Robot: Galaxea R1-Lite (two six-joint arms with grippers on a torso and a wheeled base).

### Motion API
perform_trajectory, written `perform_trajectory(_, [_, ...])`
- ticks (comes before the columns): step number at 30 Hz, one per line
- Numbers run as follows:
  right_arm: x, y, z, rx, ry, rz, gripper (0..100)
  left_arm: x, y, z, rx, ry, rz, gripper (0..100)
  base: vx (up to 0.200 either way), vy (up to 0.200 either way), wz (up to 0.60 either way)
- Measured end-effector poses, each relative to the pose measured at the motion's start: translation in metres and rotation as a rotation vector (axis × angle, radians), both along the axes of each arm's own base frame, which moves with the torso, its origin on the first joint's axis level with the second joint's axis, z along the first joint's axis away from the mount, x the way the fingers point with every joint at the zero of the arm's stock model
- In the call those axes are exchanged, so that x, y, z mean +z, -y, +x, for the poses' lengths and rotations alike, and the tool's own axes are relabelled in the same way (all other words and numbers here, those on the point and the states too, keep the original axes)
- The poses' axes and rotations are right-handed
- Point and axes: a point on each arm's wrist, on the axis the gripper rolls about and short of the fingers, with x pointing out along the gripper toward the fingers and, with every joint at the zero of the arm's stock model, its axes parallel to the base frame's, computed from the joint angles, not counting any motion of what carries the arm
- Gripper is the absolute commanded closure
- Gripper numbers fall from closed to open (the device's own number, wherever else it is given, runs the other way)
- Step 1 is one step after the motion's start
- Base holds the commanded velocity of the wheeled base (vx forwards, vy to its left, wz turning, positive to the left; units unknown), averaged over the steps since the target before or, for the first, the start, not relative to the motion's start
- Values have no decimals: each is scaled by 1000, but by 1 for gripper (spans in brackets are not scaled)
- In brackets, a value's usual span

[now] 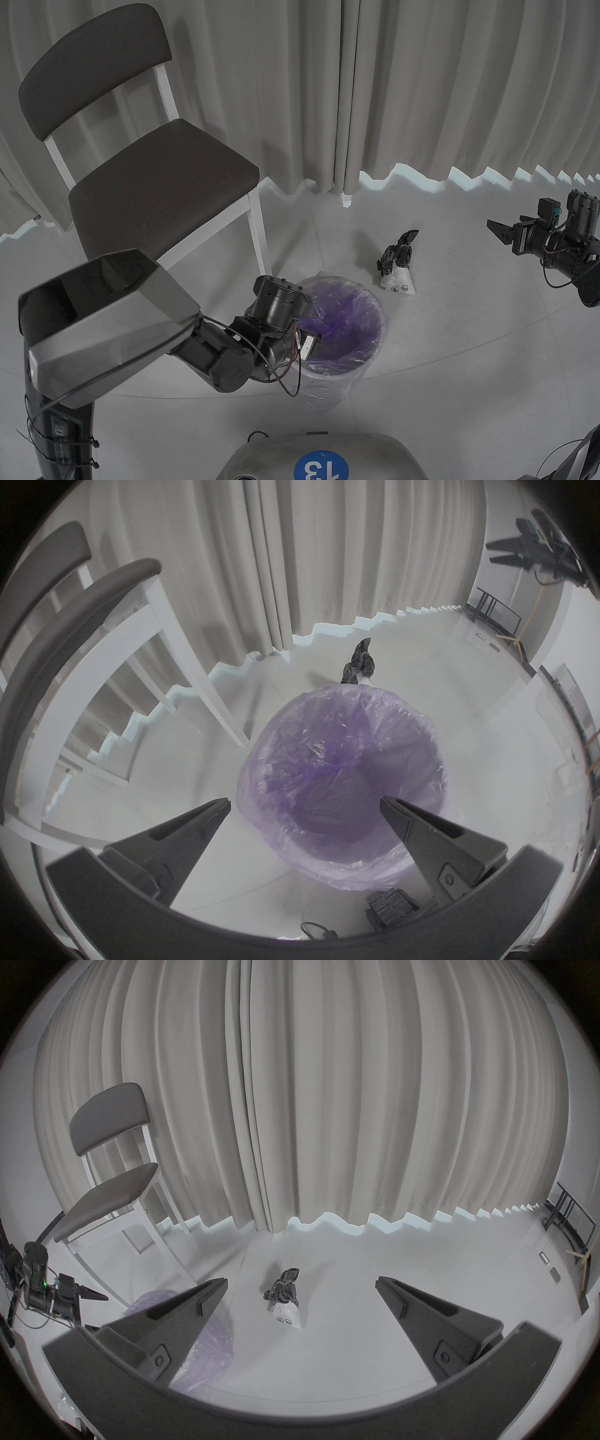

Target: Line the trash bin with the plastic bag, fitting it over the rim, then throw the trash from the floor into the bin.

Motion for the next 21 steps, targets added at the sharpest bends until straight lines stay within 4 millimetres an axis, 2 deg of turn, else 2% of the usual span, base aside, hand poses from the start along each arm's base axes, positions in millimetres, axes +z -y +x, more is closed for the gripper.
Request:
perform_trajectory(10, [-1, 1, 0, 0, -2, -5, 0, -18, 28, 5, -24, 56, 107, 0, 0, 0, 0])
perform_trajectory(21, [-3, 0, 0, 6, -8, -23, 0, -38, 40, 14, -53, 62, 189, 0, 0, 0, 0])
